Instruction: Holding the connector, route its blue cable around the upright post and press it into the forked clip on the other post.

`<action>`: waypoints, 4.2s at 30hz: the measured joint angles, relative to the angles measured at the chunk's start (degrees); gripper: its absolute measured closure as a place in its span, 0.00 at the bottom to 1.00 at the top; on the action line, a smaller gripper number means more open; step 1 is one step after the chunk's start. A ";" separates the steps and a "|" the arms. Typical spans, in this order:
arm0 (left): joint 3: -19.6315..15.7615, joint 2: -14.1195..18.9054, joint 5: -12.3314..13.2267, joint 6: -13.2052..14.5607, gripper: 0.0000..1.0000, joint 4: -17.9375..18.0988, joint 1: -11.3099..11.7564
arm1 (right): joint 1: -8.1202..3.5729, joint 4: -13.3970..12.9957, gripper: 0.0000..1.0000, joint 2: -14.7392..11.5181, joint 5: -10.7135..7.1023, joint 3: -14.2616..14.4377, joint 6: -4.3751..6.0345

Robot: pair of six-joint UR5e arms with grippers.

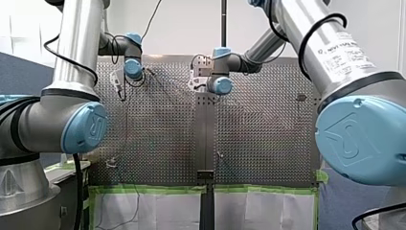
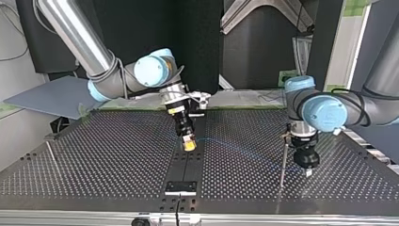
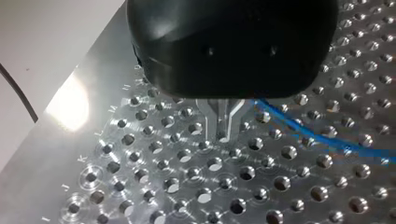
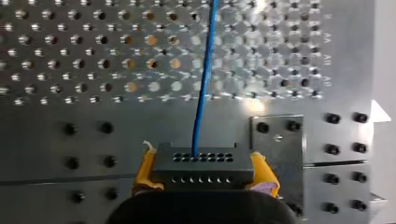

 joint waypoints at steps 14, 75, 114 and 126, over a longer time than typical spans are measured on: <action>-2.25 -1.43 -0.94 -0.91 0.46 2.41 -1.24 | -0.38 0.10 1.00 4.68 0.00 0.10 -0.03; -2.35 -3.67 -3.71 -0.12 0.00 2.72 -3.69 | 1.96 -7.35 1.00 28.62 8.64 5.16 -0.46; -2.34 -3.66 -4.02 0.13 0.00 2.55 -4.23 | -3.31 -22.67 1.00 36.27 10.40 13.84 -2.76; -2.34 -3.67 -4.69 0.21 0.00 2.33 -4.38 | -4.50 -28.56 1.00 31.12 10.71 19.62 -2.77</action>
